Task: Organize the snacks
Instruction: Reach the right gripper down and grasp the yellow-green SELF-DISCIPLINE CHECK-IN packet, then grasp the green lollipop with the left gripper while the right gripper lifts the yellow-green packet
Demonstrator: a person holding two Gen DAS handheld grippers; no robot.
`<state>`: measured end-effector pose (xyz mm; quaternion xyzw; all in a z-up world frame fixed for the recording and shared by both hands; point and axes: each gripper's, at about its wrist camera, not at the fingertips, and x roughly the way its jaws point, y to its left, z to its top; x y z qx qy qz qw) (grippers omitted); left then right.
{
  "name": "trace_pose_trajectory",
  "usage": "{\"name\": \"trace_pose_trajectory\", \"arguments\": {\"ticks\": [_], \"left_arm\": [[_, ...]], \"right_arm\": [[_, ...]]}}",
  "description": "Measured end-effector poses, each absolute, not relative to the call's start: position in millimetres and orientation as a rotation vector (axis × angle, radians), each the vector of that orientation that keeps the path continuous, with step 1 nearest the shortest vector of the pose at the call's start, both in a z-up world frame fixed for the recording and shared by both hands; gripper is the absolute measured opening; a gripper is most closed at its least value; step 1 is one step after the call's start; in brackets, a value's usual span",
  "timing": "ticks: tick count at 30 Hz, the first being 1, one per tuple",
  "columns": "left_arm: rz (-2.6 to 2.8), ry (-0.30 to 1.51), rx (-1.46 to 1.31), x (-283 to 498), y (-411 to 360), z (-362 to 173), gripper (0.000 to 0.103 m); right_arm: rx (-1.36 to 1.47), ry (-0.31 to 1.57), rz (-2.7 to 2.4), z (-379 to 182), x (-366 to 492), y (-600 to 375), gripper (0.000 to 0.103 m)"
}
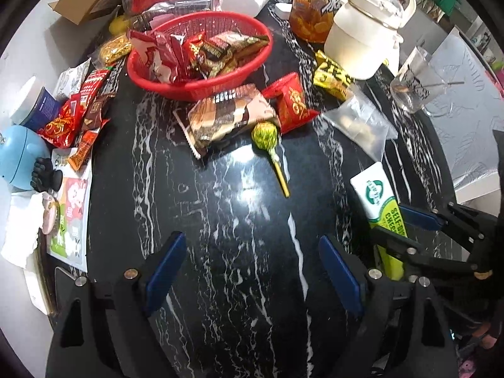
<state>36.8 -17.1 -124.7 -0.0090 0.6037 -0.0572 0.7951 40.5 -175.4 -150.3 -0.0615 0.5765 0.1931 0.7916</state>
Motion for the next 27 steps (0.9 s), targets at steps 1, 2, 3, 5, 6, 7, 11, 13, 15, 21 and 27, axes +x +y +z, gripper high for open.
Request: {"name": "trace_pose_trajectory", "arguments": {"ticks": [1, 2, 3, 5, 6, 7, 11, 13, 15, 21, 27], "left_arm": [[-0.124, 1.292, -0.024, 39, -18, -124, 0.086], [-0.126, 1.285, -0.028, 43, -19, -123, 0.086], [-0.127, 1.281, -0.029, 45, -20, -123, 0.086], [-0.126, 1.268, -0.023, 51, -23, -122, 0.086], [-0.126, 1.258, -0.020, 55, -25, -122, 0.086], [-0.130, 1.250, -0.022, 59, -27, -122, 0.086], [-0.124, 1.225, -0.052, 72, -30, -125, 0.085], [-0.104, 1.201, -0.056, 78, -30, -127, 0.084], [-0.114, 1.217, -0.071, 87, -31, -133, 0.082], [-0.112, 1.262, -0.092, 104, -35, -156, 0.056], [-0.096, 1.270, -0.082, 114, -40, -167, 0.055]], "right_arm": [[-0.118, 1.237, 0.415, -148, 41, -179, 0.038], [-0.096, 1.231, 0.411, -143, 43, -183, 0.038], [-0.087, 1.227, 0.408, -139, 42, -184, 0.038], [-0.066, 1.214, 0.398, -130, 46, -191, 0.039], [-0.060, 1.211, 0.396, -126, 49, -194, 0.039], [-0.051, 1.205, 0.391, -122, 51, -197, 0.039], [-0.034, 1.191, 0.377, -113, 58, -201, 0.039], [-0.024, 1.185, 0.372, -110, 61, -202, 0.039], [-0.013, 1.178, 0.367, -106, 65, -206, 0.039], [0.024, 1.179, 0.352, -105, 75, -210, 0.039], [0.035, 1.188, 0.338, -108, 81, -214, 0.039]]}}
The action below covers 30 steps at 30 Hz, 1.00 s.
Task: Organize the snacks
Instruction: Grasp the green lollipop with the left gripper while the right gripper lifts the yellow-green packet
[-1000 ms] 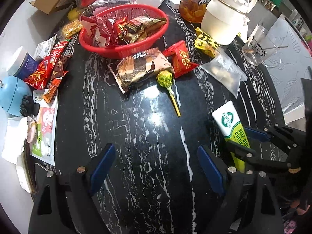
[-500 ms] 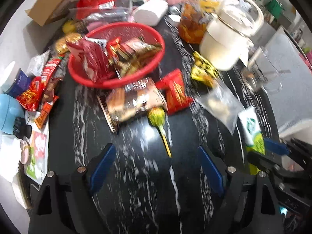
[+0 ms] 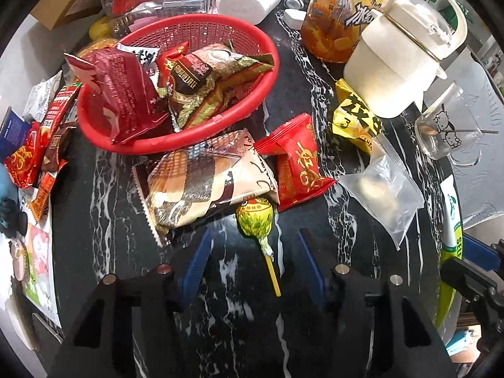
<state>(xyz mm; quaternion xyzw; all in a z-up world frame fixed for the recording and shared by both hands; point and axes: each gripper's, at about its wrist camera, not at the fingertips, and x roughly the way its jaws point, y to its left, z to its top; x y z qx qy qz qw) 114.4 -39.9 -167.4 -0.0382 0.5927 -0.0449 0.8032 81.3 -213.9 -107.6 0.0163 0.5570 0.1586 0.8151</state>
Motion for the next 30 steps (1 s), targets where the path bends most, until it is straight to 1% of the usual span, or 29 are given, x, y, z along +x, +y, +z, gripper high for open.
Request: {"name": "trace_pose_trajectory", "arguments": {"ticks": [5, 6, 7, 8, 10, 14, 30], "left_arm": [[-0.093, 1.264, -0.080, 120, -43, -169, 0.055], [-0.084, 1.264, -0.073, 121, -43, -170, 0.052], [-0.074, 1.268, -0.062, 122, -43, -172, 0.038], [-0.075, 1.275, -0.064, 124, -43, -173, 0.028], [-0.084, 1.283, -0.080, 126, -42, -176, 0.021], [-0.106, 1.250, -0.065, 121, -42, -168, 0.018], [-0.131, 1.224, -0.123, 74, -15, -127, 0.018]], "right_arm": [[0.037, 1.196, 0.334, -110, 84, -216, 0.039], [0.038, 1.197, 0.334, -110, 84, -216, 0.039], [0.038, 1.198, 0.334, -110, 84, -216, 0.039], [0.037, 1.199, 0.333, -110, 84, -216, 0.039], [0.039, 1.198, 0.333, -110, 84, -216, 0.039], [0.036, 1.193, 0.338, -107, 82, -215, 0.039], [0.026, 1.182, 0.396, -99, 59, -197, 0.039]]}}
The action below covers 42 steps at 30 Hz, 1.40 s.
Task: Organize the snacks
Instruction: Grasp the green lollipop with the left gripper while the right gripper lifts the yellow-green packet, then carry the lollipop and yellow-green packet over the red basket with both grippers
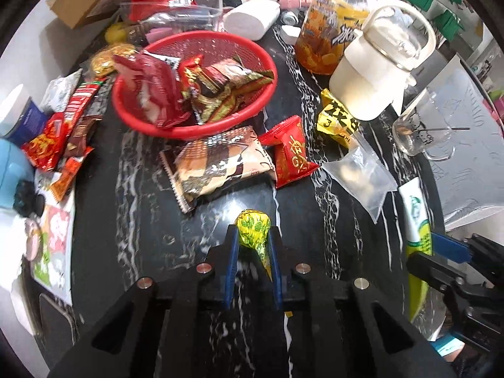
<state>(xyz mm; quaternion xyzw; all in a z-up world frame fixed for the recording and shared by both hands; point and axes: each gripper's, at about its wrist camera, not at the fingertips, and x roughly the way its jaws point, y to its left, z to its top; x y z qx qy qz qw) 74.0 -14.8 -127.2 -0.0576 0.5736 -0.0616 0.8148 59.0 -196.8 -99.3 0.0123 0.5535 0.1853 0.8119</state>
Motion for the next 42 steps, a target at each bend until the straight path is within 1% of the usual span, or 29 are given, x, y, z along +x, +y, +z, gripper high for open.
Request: {"name": "trace_pose_trajectory", "arguments": {"ticks": [11, 22, 35, 42], "left_arm": [[-0.078, 1.157, -0.167, 41, 15, -86, 0.018], [-0.037, 1.032, -0.147, 35, 31, -38, 0.018], [-0.030, 0.905, -0.175, 62, 48, 10, 0.018], [-0.013, 0.864, -0.168, 84, 58, 22, 0.018]], "right_arm": [[0.006, 1.168, 0.489, -92, 47, -168, 0.039], [-0.023, 1.122, 0.579, -74, 51, -136, 0.039], [-0.003, 1.028, 0.612, -36, 98, -117, 0.040], [0.004, 0.980, 0.610, -27, 140, -112, 0.040]]}}
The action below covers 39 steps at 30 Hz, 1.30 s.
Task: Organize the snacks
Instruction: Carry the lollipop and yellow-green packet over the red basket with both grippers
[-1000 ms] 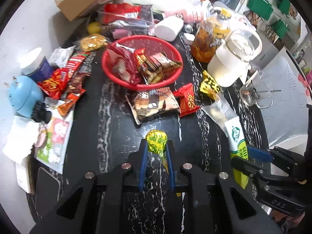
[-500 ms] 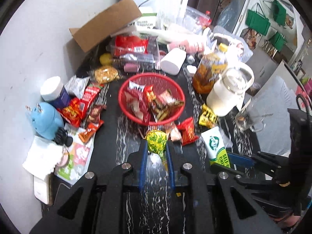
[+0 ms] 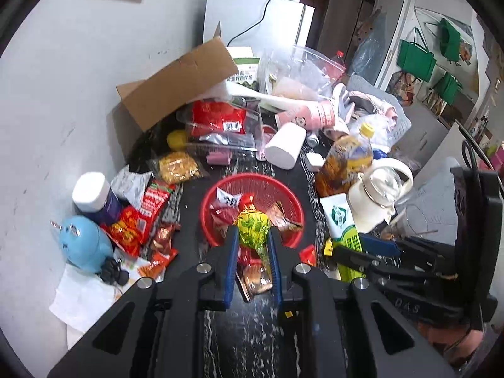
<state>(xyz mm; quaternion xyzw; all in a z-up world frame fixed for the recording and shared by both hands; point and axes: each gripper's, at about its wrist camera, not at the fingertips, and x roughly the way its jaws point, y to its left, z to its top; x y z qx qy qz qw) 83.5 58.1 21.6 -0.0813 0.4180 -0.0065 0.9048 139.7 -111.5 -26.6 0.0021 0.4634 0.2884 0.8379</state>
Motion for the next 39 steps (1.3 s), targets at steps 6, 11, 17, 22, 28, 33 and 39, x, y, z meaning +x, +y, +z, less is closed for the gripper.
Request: {"name": "trace_pose_trajectory", "arguments": {"ticks": [6, 11, 17, 22, 28, 33, 39], "left_arm": [[0.005, 0.860, -0.175, 108, 68, 16, 0.018], [0.022, 0.865, -0.182, 132, 78, 7, 0.018], [0.036, 0.869, -0.198, 162, 91, -5, 0.018], [0.044, 0.880, -0.204, 188, 101, -19, 0.018], [0.038, 0.910, -0.206, 210, 107, -42, 0.018], [0.037, 0.938, -0.215, 217, 108, -57, 0.018], [0.033, 0.953, -0.213, 219, 104, -64, 0.018]], "right_arm": [[0.021, 0.956, 0.613, -25, 179, -97, 0.040], [0.035, 0.928, 0.606, -32, 216, -80, 0.040], [0.044, 0.899, 0.594, -44, 257, -61, 0.041], [0.035, 0.883, 0.596, -60, 283, -42, 0.041], [0.031, 0.886, 0.587, -80, 301, -31, 0.041], [0.005, 0.885, 0.575, -94, 306, -26, 0.046], [-0.004, 0.871, 0.564, -96, 303, -30, 0.049]]}}
